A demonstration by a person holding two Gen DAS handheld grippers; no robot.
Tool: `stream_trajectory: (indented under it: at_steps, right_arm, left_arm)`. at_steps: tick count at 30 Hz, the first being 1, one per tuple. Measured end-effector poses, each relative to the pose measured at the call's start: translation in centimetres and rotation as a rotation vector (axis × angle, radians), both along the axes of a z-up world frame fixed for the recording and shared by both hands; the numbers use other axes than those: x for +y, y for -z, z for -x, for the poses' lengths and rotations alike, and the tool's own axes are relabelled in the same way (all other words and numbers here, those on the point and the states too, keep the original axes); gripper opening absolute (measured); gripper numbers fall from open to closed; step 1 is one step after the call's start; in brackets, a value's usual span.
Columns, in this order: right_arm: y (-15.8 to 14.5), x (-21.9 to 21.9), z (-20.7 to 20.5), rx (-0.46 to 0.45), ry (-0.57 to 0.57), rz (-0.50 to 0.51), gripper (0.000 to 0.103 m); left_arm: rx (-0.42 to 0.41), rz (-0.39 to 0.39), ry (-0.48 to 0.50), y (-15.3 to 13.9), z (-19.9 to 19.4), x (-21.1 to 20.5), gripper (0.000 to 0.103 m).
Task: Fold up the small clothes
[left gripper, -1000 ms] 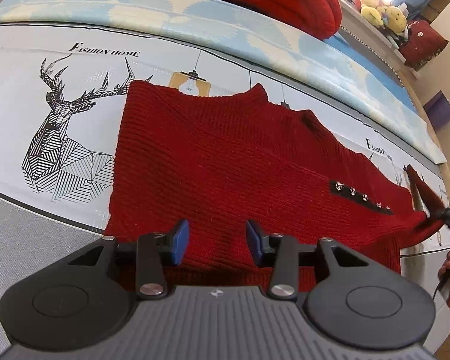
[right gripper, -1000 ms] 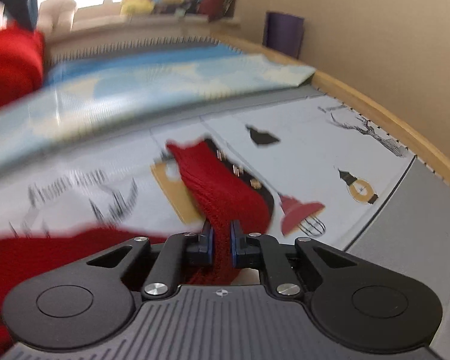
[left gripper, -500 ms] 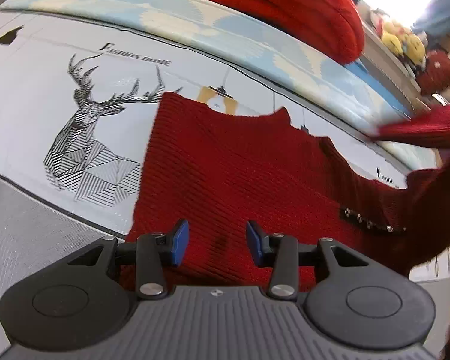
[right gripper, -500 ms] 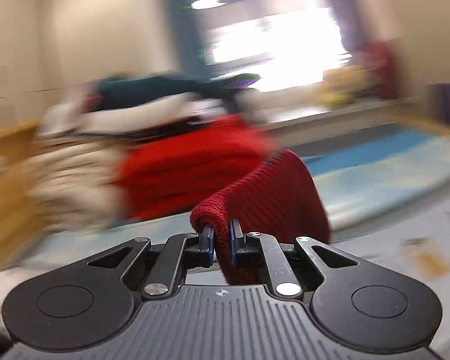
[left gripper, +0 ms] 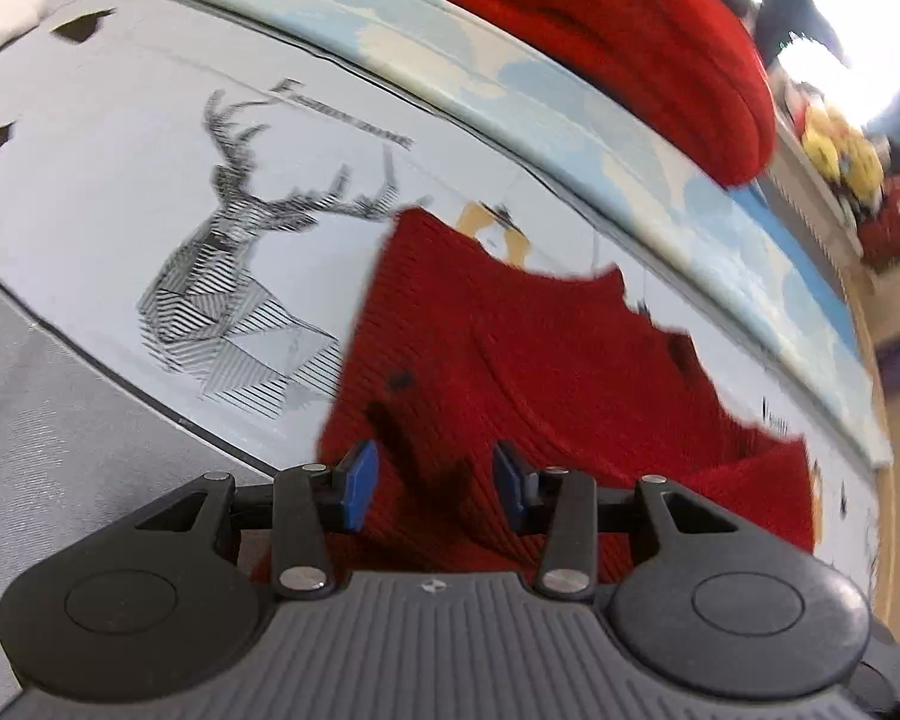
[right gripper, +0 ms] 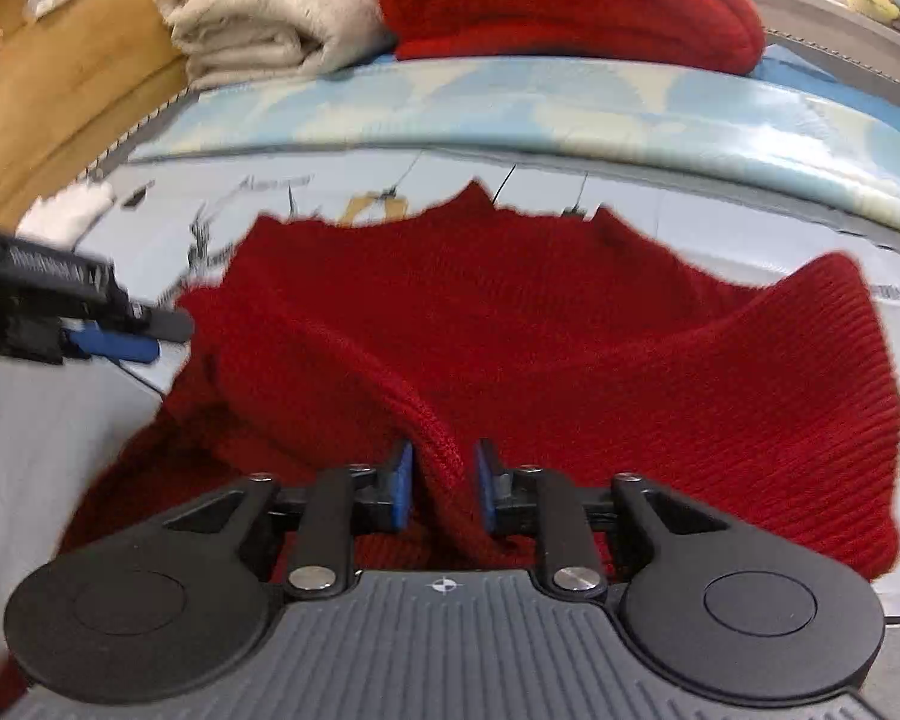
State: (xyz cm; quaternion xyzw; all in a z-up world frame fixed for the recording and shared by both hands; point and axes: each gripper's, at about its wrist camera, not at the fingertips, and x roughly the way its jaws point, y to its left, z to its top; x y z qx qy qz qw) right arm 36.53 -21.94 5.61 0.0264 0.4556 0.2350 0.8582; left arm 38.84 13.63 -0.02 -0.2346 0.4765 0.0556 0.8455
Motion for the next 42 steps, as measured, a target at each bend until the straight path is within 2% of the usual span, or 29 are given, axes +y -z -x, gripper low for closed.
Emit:
stream_trajectory:
  at_steps: [3, 6, 7, 9, 12, 14, 17, 18, 22, 24, 26, 28, 30, 31, 34, 36, 38, 39, 40, 42]
  right_arm:
    - [-3.3, -2.5, -0.7, 0.001, 0.134, -0.068, 0.034]
    - [-5.5, -4.9, -0.1, -0.058, 0.282, -0.091, 0.045]
    - [-5.6, -5.7, 0.2, -0.075, 0.323, -0.093, 0.048]
    - [-4.7, -7.2, 0.2, -0.081, 0.389, -0.092, 0.048]
    - [-2.3, -9.4, -0.6, 0.003, 0.483, -0.112, 0.048]
    - [-0.9, -9.9, -0.9, 0.018, 0.492, -0.143, 0.048]
    - [0.4, -7.9, -2.1, 0.025, 0.368, -0.182, 0.05]
    - [0.8, -6.9, -2.5, 0.036, 0.305, -0.192, 0.054]
    - [3.0, -2.5, -3.0, 0.089, 0.12, -0.173, 0.073]
    - [4.3, -0.8, -2.9, 0.135, 0.053, -0.124, 0.072]
    - [4.7, 0.5, -2.3, 0.113, -0.001, -0.07, 0.069]
    - [4.1, 1.7, -1.4, 0.05, -0.074, -0.025, 0.038]
    - [3.1, 2.6, -1.1, -0.03, -0.135, -0.006, 0.021]
    - [2.5, 2.7, -0.9, -0.077, -0.141, -0.006, 0.017]
    - [-0.3, 1.8, -0.7, -0.239, -0.046, -0.079, 0.013]
    - [-2.2, 1.1, 0.5, -0.394, 0.013, -0.122, 0.013]
    - [-2.9, 1.3, 1.5, -0.476, 0.0, -0.108, 0.013]
    - [-2.4, 2.0, 1.6, -0.461, -0.055, -0.074, 0.014]
    - [-1.6, 2.7, 1.5, -0.406, -0.127, -0.038, 0.018]
    - [0.9, 4.2, 1.7, -0.241, -0.301, 0.036, 0.024]
  left_arm:
    - [-0.015, 0.03, -0.088, -0.3, 0.4, 2.1, 0.047]
    - [-0.016, 0.052, -0.131, -0.3, 0.5, 3.5, 0.047]
    - [-0.015, 0.065, -0.134, -0.2, 0.5, 3.6, 0.047]
    - [-0.012, 0.11, -0.129, 0.2, 0.6, 3.7, 0.047]
    - [-0.008, 0.157, -0.101, 0.8, 0.2, 2.9, 0.047]
    - [-0.003, 0.154, -0.097, 1.1, -0.2, 2.2, 0.047]
    - [0.012, 0.148, -0.093, 1.7, -0.7, 1.3, 0.05]
    - [0.018, 0.149, -0.089, 2.0, -0.8, 1.0, 0.051]
    - [0.028, 0.153, -0.08, 2.3, -1.0, 0.6, 0.051]
    - [0.027, 0.152, -0.083, 2.2, -1.0, 0.7, 0.053]
    - [0.026, 0.148, -0.088, 2.2, -1.1, 0.9, 0.053]
    - [0.024, 0.147, -0.095, 2.1, -1.0, 1.1, 0.053]
    - [0.02, 0.146, -0.098, 1.9, -1.0, 1.2, 0.053]
    - [0.018, 0.145, -0.098, 1.8, -1.0, 1.3, 0.053]
    - [-0.014, 0.18, -0.115, 1.4, -0.6, 1.9, 0.059]
    - [-0.045, 0.212, -0.142, 1.0, -0.4, 2.4, 0.059]
    - [-0.083, 0.236, -0.167, 0.5, -0.2, 2.9, 0.059]
    - [-0.091, 0.248, -0.179, 0.4, -0.1, 3.2, 0.059]
    - [-0.096, 0.26, -0.195, 0.3, -0.1, 3.5, 0.059]
    - [-0.09, 0.286, -0.217, 0.4, -0.1, 3.7, 0.059]
